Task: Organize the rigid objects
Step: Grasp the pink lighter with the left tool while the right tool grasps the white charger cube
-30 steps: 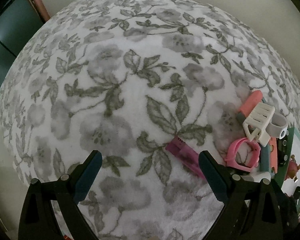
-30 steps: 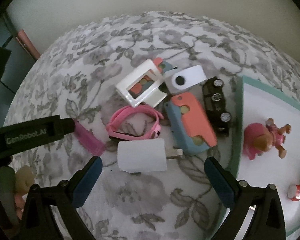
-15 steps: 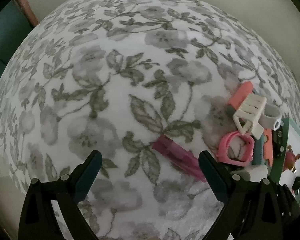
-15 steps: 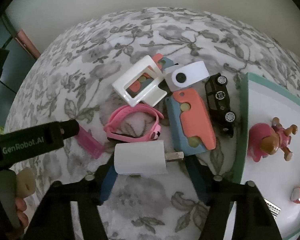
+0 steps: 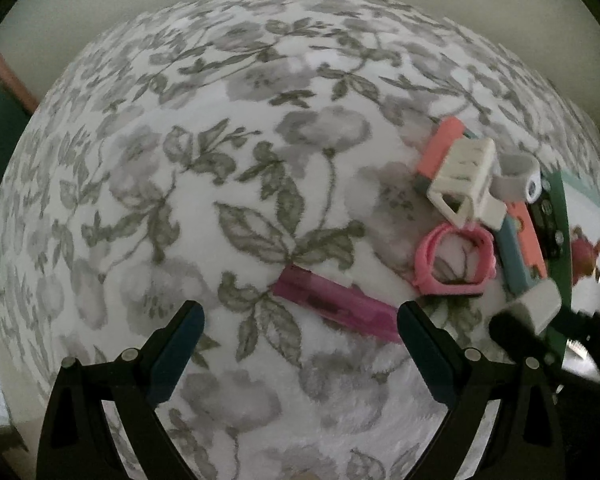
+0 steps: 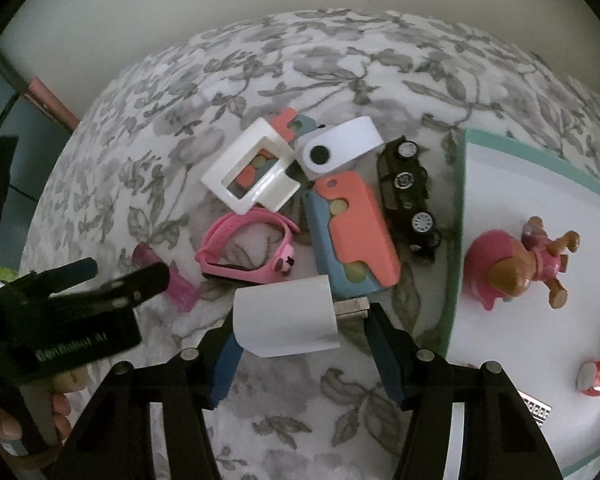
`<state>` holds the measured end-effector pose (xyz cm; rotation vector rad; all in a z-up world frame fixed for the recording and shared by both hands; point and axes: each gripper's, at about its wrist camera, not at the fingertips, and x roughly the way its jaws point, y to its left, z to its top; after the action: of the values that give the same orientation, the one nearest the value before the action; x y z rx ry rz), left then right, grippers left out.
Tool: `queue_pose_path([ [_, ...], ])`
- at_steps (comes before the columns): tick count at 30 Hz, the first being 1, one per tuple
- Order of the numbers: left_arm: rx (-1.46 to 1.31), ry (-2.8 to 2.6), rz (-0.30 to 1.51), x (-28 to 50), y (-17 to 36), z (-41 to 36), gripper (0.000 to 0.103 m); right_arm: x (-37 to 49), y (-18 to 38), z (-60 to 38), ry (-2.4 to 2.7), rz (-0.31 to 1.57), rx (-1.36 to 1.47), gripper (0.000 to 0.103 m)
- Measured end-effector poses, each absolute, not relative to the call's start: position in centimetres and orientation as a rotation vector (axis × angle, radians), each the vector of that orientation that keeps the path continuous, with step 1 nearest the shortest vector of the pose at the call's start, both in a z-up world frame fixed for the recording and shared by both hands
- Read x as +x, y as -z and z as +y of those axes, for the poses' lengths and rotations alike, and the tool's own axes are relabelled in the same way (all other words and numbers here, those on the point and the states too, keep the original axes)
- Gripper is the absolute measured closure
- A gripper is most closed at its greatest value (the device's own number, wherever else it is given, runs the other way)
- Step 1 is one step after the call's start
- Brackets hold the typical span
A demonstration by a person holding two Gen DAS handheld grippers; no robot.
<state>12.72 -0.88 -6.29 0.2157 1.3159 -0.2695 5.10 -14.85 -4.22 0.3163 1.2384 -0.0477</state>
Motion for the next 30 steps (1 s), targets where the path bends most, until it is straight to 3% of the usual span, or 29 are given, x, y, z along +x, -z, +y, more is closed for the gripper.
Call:
queue_pose_path([
  [30, 0.410, 0.343, 1.250, 10.8, 8.6, -5.4, 0.006, 4.7, 4.3, -15.8, 0.069, 1.266, 0.378, 0.041],
])
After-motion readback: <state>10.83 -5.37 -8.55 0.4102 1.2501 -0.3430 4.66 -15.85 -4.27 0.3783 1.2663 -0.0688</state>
